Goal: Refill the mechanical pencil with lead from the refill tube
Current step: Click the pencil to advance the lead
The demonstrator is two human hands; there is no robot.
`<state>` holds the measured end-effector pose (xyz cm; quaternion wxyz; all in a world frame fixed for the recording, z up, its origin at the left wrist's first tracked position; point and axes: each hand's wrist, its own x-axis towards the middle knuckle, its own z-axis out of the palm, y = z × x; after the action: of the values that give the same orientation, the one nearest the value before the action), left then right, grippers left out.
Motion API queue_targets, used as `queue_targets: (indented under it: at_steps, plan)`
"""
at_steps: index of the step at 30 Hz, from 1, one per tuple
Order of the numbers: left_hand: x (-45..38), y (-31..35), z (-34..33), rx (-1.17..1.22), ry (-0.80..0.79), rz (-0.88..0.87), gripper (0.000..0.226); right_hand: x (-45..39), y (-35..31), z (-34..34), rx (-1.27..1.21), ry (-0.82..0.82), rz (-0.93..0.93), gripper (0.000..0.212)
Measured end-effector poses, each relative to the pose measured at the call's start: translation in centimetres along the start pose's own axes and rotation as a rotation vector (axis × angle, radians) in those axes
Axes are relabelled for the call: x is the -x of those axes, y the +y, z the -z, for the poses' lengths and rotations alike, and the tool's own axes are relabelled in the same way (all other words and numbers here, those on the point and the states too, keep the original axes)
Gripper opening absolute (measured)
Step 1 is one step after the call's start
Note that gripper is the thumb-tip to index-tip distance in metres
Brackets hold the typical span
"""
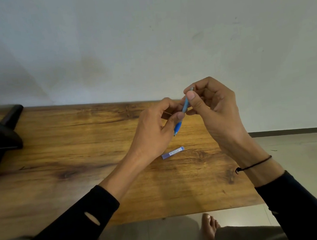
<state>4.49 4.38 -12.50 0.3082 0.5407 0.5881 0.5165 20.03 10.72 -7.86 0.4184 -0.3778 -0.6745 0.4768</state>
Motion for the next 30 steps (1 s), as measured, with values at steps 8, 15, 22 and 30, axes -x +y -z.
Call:
queue_targets:
  at_steps: [8,15,22,30]
  plan:
    - [0.1,3.7,1.0,0.111,0.044,-0.041,0.003,0.4,-3.3,-0.7,-0.012,0.043,0.035,0.021]
    - [-1.1,6.4,4.1,0.241,0.265,0.029,0.016,-0.3,-10.3,-0.2,-0.448,0.13,-0.097,0.031]
    - [-1.7,7.7,7.1,0.182,0.377,-0.08,0.016,-2.5,-18.1,1.5,-0.765,0.091,-0.184,0.057]
    - [-2.2,9.2,8.4,0.13,0.425,-0.181,0.015,-3.0,-21.2,2.9,-0.839,0.083,-0.176,0.058]
